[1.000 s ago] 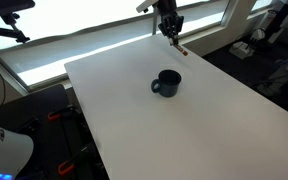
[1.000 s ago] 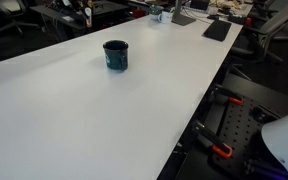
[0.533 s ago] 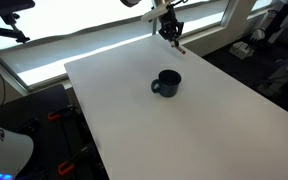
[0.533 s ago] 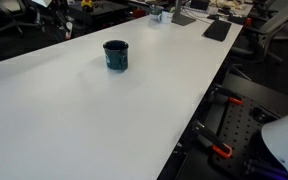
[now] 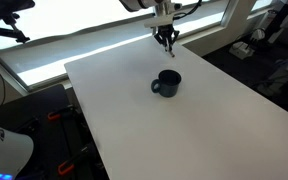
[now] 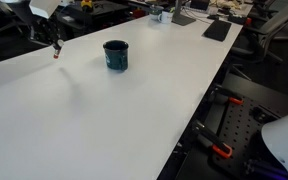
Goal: Remove the marker from the cup
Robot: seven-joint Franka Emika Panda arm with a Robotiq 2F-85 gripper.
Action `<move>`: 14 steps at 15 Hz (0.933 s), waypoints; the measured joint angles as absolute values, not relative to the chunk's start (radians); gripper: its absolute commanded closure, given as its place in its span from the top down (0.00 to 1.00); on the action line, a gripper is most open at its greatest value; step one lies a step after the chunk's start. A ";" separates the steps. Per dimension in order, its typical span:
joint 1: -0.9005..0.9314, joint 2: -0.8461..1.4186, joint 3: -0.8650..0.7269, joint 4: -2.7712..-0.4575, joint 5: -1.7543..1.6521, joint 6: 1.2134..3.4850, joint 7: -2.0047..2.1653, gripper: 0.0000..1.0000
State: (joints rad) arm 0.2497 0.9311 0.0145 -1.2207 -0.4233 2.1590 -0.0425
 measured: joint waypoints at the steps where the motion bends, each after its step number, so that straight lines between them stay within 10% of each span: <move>1: 0.244 0.938 0.018 -1.213 -0.406 2.159 -0.068 0.04; 6: 0.231 0.953 0.019 -1.194 -0.358 2.159 -0.134 0.04; 7: 0.230 0.955 0.019 -1.193 -0.355 2.159 -0.137 0.42; 14: 0.231 0.973 0.018 -1.192 -0.354 2.141 -0.136 0.89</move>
